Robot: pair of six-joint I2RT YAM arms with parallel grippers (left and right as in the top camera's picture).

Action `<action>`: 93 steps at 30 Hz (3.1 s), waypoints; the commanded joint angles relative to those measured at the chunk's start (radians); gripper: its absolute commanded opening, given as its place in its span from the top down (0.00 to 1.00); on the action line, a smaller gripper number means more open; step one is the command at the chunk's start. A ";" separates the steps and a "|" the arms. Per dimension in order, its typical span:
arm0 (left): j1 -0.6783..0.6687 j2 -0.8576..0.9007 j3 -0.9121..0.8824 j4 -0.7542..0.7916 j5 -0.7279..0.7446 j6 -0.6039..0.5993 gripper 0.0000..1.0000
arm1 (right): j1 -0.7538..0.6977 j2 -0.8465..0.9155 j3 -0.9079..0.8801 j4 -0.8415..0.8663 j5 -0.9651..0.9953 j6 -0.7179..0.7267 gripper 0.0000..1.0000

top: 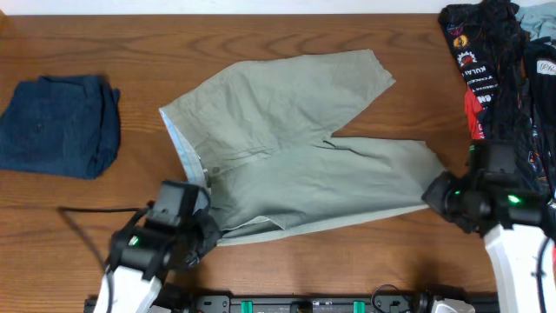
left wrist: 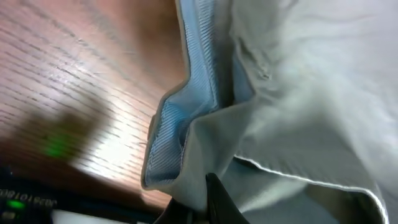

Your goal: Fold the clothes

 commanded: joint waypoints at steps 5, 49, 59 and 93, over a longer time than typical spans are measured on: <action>0.000 -0.163 0.164 -0.136 -0.008 0.039 0.94 | -0.063 -0.094 0.224 -0.104 0.095 -0.084 0.99; 0.071 0.527 0.277 0.202 -0.615 -0.269 0.94 | 0.162 0.686 0.410 0.823 -0.077 -0.374 0.99; 0.136 0.716 0.277 0.319 -0.614 -0.271 0.92 | 0.215 0.856 0.410 1.071 -0.077 -0.374 0.99; 0.213 0.539 0.278 0.272 -0.328 0.004 0.07 | 0.181 0.987 0.407 0.719 -0.070 -0.558 0.54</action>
